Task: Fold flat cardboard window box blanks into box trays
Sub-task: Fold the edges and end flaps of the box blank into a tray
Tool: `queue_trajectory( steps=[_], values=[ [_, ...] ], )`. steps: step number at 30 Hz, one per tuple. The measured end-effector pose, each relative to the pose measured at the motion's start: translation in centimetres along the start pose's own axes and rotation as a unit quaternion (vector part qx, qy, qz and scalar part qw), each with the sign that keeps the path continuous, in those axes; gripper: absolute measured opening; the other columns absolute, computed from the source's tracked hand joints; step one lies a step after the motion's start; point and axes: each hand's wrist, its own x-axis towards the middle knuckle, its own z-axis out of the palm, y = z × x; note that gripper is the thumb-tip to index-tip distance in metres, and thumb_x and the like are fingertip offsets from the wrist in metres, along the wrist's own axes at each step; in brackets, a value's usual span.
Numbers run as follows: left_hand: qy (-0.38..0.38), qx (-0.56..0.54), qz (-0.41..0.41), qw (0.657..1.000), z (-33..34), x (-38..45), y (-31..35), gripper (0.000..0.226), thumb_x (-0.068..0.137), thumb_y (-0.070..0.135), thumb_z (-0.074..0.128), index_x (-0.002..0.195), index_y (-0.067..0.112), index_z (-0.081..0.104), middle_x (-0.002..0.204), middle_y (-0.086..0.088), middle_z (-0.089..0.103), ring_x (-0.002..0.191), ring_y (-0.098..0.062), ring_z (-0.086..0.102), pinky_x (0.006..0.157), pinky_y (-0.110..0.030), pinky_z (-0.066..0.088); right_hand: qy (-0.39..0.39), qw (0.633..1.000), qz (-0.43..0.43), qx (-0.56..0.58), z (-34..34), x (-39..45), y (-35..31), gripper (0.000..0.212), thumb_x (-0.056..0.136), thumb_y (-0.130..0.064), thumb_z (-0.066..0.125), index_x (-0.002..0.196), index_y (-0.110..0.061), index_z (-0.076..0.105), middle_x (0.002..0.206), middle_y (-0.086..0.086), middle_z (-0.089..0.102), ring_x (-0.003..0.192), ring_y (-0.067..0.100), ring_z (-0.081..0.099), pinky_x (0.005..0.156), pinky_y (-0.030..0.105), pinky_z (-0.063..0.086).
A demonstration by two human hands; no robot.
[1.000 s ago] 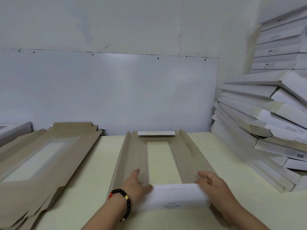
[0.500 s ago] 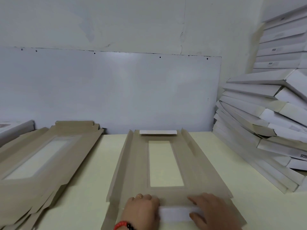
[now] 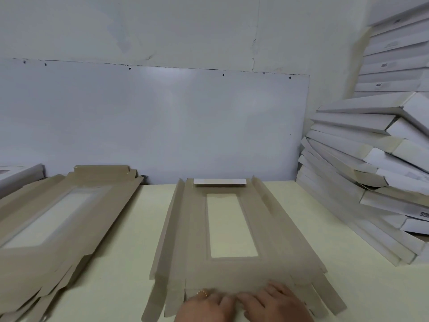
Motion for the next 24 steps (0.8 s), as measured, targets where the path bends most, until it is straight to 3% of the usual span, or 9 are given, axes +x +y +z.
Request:
queue_trajectory(
  steps=[2, 3, 6, 8, 10, 13, 16, 21, 24],
  values=[
    [0.010, -0.024, -0.063, 0.998, -0.2, 1.0, -0.9, 0.042, 0.092, 0.049, 0.045, 0.133, 0.040, 0.045, 0.126, -0.001, 0.060, 0.116, -0.017, 0.057, 0.093, -0.029, 0.044, 0.000, 1.000, 0.004, -0.011, 0.1, 1.5, -0.1, 0.023, 0.043, -0.044, 0.067, 0.064, -0.035, 0.072, 0.050, -0.018, 0.058, 0.043, 0.003, 0.057, 0.067, 0.020, 0.046],
    [-0.025, -0.025, -0.083, 0.996, -0.3, 1.5, -1.3, 0.042, 0.098, 0.042, 0.038, 0.139, 0.039, 0.035, 0.131, -0.007, 0.056, 0.120, -0.022, 0.053, 0.097, -0.032, 0.040, 0.009, 1.000, 0.008, -0.011, 0.3, 2.1, -0.2, 0.025, 0.044, -0.047, 0.069, 0.064, -0.034, 0.073, 0.049, -0.015, 0.060, 0.042, 0.004, 0.057, 0.067, 0.021, 0.048],
    [-0.030, -0.008, -0.099, 0.995, -0.4, 2.8, -1.7, 0.038, 0.097, 0.037, 0.034, 0.135, 0.033, 0.040, 0.123, -0.008, 0.063, 0.117, -0.025, 0.055, 0.100, -0.031, 0.032, 0.004, 1.000, 0.015, -0.007, 0.8, 3.4, -0.3, 0.035, 0.047, -0.057, 0.078, 0.070, -0.030, 0.076, 0.054, -0.008, 0.062, 0.046, 0.007, 0.060, 0.065, 0.019, 0.053],
    [-0.017, 0.022, -0.119, 0.993, -0.4, 3.6, -2.3, 0.041, 0.094, 0.043, 0.033, 0.131, 0.028, 0.045, 0.122, -0.007, 0.063, 0.122, -0.025, 0.050, 0.111, -0.035, 0.018, -0.018, 0.999, 0.032, -0.012, 1.1, 3.7, -0.3, 0.042, 0.051, -0.059, 0.077, 0.080, -0.028, 0.077, 0.065, -0.006, 0.064, 0.055, 0.010, 0.063, 0.079, 0.030, 0.052],
    [-0.025, 0.051, -0.141, 0.988, 0.2, 4.1, -2.9, 0.054, 0.092, 0.056, 0.031, 0.137, 0.027, 0.039, 0.132, -0.004, 0.056, 0.132, -0.025, 0.039, 0.117, -0.042, 0.006, -0.035, 0.998, 0.054, -0.021, 1.8, 3.7, -0.2, 0.052, 0.050, -0.059, 0.080, 0.091, -0.026, 0.077, 0.083, -0.006, 0.070, 0.068, 0.014, 0.068, 0.092, 0.042, 0.037],
    [-0.006, 0.033, -0.164, 0.986, 1.5, 4.3, -3.1, 0.061, 0.093, 0.059, 0.028, 0.145, 0.028, 0.024, 0.146, -0.001, 0.039, 0.142, -0.025, 0.022, 0.116, -0.050, -0.004, -0.059, 0.989, 0.134, -0.006, 2.5, 3.9, -0.9, 0.064, 0.041, -0.055, 0.088, 0.096, -0.024, 0.078, 0.105, -0.003, 0.073, 0.087, 0.017, 0.072, 0.103, 0.046, 0.017],
    [-0.018, 0.020, -0.194, 0.981, 2.2, 4.5, -2.7, 0.062, 0.097, 0.055, 0.018, 0.152, 0.028, 0.007, 0.158, 0.000, 0.020, 0.148, -0.028, 0.001, 0.114, -0.054, -0.012, -0.065, 0.983, 0.172, 0.008, 3.2, 4.4, -1.9, 0.067, 0.036, -0.051, 0.090, 0.096, -0.022, 0.079, 0.108, -0.001, 0.073, 0.093, 0.021, 0.072, 0.107, 0.045, 0.007],
    [-0.045, 0.066, -0.220, 0.972, 2.6, 4.3, -3.1, 0.062, 0.097, 0.055, 0.008, 0.153, 0.030, -0.002, 0.162, -0.003, 0.003, 0.146, -0.035, -0.012, 0.104, -0.061, -0.024, -0.071, 0.982, 0.175, -0.021, 3.2, 4.3, -1.4, 0.052, 0.051, -0.052, 0.073, 0.095, -0.025, 0.079, 0.105, 0.000, 0.074, 0.091, 0.023, 0.073, 0.106, 0.047, 0.007],
    [-0.062, 0.084, -0.230, 0.968, 2.3, 3.7, -3.9, 0.060, 0.097, 0.052, 0.007, 0.153, 0.030, -0.002, 0.162, -0.003, 0.003, 0.146, -0.036, -0.012, 0.100, -0.064, -0.027, -0.024, 0.984, 0.166, -0.051, 3.1, 3.3, 0.8, 0.044, 0.070, -0.046, 0.051, 0.094, -0.023, 0.079, 0.103, 0.003, 0.074, 0.089, 0.027, 0.073, 0.115, 0.043, -0.006]
  ],
)
